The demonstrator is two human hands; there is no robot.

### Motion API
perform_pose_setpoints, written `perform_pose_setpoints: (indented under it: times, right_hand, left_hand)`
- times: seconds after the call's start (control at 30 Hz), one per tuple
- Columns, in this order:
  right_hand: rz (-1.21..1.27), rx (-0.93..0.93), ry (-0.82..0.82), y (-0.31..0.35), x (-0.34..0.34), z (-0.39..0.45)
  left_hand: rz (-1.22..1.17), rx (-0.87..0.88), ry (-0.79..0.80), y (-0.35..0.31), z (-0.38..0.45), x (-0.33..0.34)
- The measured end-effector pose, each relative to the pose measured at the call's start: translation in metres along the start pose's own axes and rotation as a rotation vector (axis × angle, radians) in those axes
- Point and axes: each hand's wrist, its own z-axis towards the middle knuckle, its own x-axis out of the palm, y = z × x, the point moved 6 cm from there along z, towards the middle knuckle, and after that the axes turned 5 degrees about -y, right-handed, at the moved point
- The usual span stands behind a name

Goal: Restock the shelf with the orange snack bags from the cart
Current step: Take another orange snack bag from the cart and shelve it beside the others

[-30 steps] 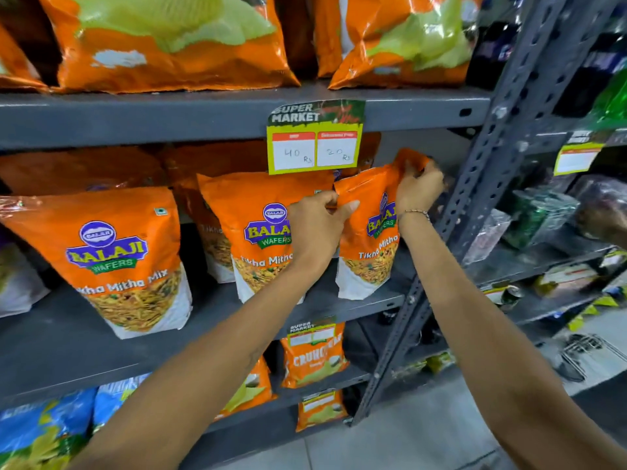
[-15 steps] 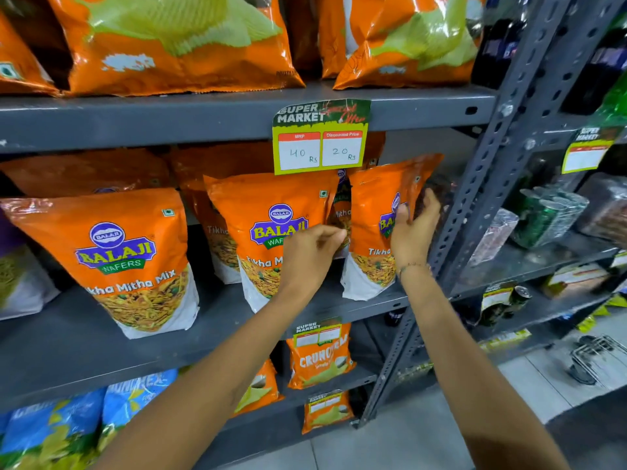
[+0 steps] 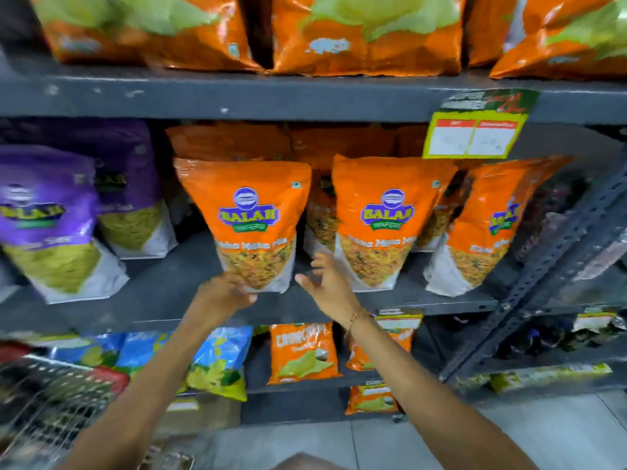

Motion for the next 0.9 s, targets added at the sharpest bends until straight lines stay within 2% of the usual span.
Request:
perform_pose_setpoints:
  times: [0.07,0.13,0.3,0.47,0.7,0.8,0.9]
  right_hand:
    - [0.041,0.043,0.155,-0.002,0.022,0.013]
    - [0.091,0.046,0.227,-0.002,0.036,0.023]
    - [0.121,0.105,0.192,-0.017,0.057,0.040]
    - [0.175,0.117,0.130,-0.022,0.078,0.047]
    - [0.219,0.102,0.127,-0.001,0.100,0.045]
    - [0.208,0.083,0.174,-0.001,0.101,0.044]
    - [0.170,0.112,0.159,-0.001,0.091,0.030]
  left_hand:
    - [0.072,-0.009,0.048,0.016,0.006,-0.012]
    - [0.009,0.043,0.122,0.017,0.015,-0.016]
    - [-0.240,0.089,0.202,0.041,0.056,-0.006]
    - [-0.230,0.121,0.044,0.039,0.047,-0.019]
    - [-0.247,0.117,0.006,0.065,0.054,-0.033]
    - [-0.262,0.117,-0.003,0.067,0.055,-0.030]
    - [-0.402,0.134,-0.023,0.065,0.039,-0.023]
